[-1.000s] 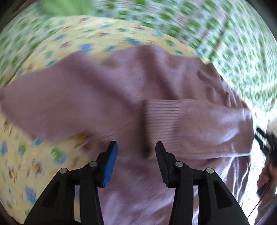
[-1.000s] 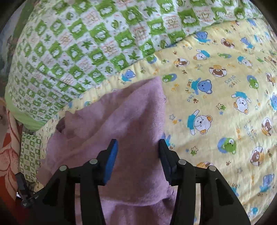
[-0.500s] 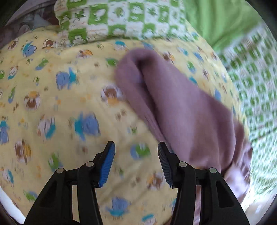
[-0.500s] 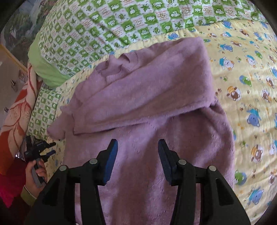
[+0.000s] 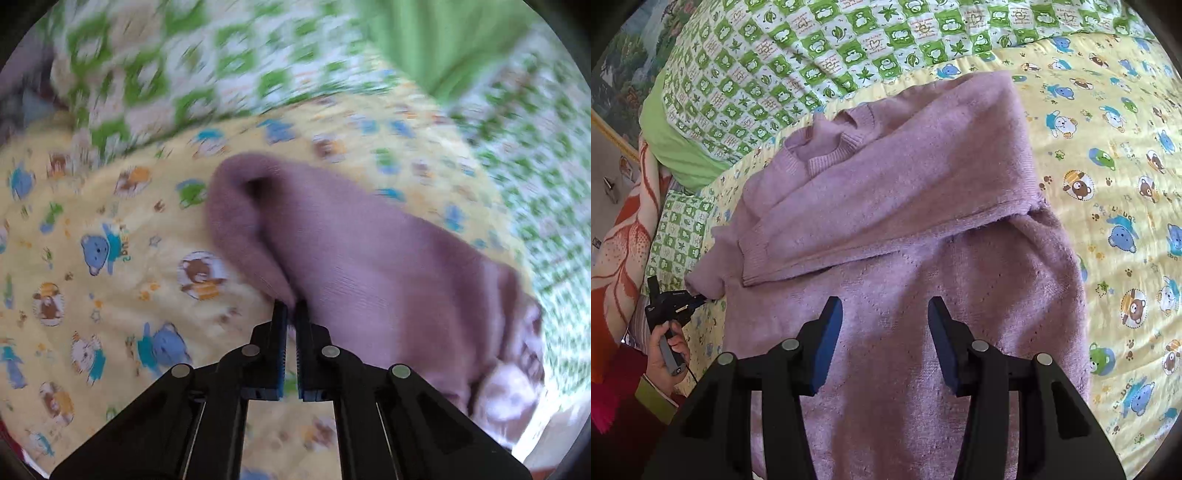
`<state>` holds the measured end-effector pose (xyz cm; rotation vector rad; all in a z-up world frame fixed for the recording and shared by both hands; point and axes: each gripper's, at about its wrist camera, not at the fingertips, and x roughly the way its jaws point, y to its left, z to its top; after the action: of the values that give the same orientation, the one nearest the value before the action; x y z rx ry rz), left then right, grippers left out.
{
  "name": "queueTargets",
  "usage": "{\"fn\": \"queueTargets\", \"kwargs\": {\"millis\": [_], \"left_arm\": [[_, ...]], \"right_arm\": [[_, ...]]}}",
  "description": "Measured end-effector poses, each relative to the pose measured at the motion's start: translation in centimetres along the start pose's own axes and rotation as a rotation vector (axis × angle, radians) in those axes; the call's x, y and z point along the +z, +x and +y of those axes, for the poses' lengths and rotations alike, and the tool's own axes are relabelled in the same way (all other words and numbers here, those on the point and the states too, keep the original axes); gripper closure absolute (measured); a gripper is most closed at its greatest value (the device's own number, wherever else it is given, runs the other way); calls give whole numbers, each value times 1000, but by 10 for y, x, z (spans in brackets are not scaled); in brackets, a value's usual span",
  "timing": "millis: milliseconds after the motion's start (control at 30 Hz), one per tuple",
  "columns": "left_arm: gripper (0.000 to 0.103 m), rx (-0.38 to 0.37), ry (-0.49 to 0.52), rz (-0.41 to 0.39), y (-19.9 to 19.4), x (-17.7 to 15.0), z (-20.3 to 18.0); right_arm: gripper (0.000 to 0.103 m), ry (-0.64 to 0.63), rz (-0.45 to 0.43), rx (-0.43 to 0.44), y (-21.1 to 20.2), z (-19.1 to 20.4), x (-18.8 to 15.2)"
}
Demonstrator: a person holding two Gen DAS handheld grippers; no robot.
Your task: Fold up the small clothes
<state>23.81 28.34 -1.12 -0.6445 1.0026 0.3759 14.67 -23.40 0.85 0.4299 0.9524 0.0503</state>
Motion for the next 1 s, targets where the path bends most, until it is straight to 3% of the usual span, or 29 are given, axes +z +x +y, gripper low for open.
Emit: {"fn": "queueTargets", "kwargs": {"millis": [100, 233, 300, 367, 500, 567, 667, 767, 833, 867, 900, 1000], "left_arm": [[103, -74, 128, -66, -46, -13, -42], [103, -236, 299, -101, -90, -29, -117], [103, -242, 387, -110, -95, -35, -152], [103, -199, 424, -102, -88, -41, -169], [101, -140, 292, -13, -56, -43, -138], [98, -70, 217, 4, -43, -45, -105], [85, 17, 105, 41, -25, -47, -52], [75, 45, -17, 53, -9, -35, -13], [69, 23, -75, 54, 0, -24, 0], [58, 32, -87, 55, 3, -19, 2], [54, 63, -98, 49, 8, -15, 4], [56, 97, -114, 48, 19, -5, 10]], "right_arm": [[53, 7, -5, 7, -1, 0, 0], [53, 21, -17, 31, -1, 2, 0], [53, 26, -14, 43, -1, 3, -1], [53, 27, -11, 49, -2, 4, -2], [53, 36, -28, 51, -12, -3, -6], [53, 40, -28, 28, -15, -8, -9], [53, 61, -20, 14, -17, -18, -16], [53, 71, -6, 4, -16, -24, -21], [53, 69, 4, 2, -15, -24, -22], [53, 69, 7, 2, -14, -24, -23], [53, 72, 12, 7, -13, -24, -23], [53, 72, 16, 8, -10, -22, -21]]}}
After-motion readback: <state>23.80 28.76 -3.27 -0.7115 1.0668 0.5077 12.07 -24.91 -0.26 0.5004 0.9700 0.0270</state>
